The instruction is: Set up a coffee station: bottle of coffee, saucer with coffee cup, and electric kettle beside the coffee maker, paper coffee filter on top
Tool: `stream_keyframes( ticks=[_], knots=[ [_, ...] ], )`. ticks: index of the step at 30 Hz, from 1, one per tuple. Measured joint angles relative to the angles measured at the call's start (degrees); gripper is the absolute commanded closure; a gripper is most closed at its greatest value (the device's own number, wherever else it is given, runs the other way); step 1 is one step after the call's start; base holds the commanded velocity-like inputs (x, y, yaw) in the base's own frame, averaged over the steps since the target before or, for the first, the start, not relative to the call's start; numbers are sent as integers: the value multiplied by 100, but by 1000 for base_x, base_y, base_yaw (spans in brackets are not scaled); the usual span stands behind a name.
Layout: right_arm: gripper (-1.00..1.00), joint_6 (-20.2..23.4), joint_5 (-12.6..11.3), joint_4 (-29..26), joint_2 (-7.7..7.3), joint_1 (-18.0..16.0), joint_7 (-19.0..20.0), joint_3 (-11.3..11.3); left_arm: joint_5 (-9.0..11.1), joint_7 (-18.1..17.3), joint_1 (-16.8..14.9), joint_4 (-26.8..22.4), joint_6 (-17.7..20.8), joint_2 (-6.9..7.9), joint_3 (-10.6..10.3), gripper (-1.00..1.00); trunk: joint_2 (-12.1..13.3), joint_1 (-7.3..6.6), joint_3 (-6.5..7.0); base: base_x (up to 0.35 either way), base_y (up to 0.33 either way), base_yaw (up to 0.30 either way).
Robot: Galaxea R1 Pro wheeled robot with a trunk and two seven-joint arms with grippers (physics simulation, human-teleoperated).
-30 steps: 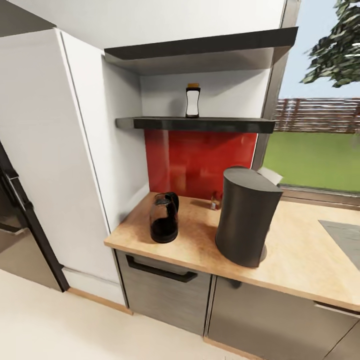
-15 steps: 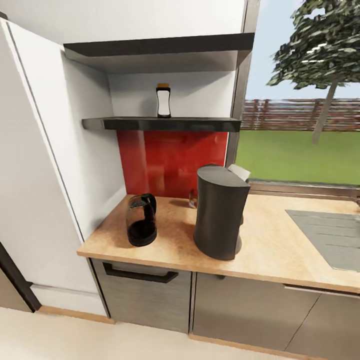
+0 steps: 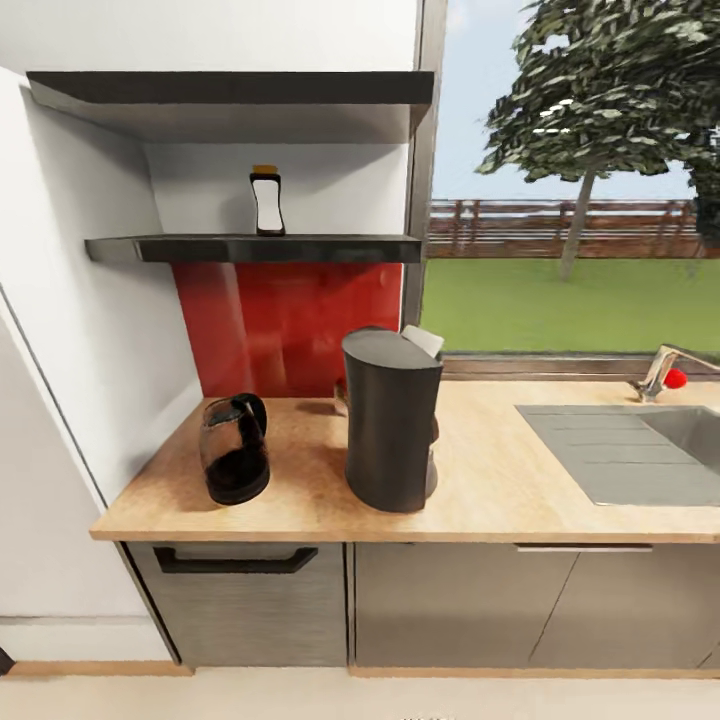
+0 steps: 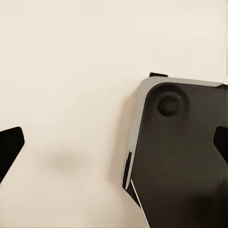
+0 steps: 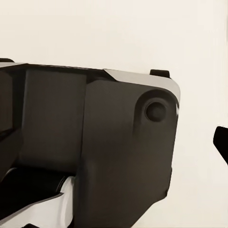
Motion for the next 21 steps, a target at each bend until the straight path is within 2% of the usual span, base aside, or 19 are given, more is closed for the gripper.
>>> stream_keyframes(
  ticks=[17, 21],
  knots=[
    [-100, -1, -11, -39, -6, 3, -44, -37, -23, 8, 0, -26, -7, -2, -21, -100, 0, 0, 7, 0, 0, -297],
    [-100, -6, -11, -43, -11, 0, -42, -39, -61, 21, 1, -35, -1, 6, -43, -100, 0, 0, 14, 0, 0, -145]
  ],
)
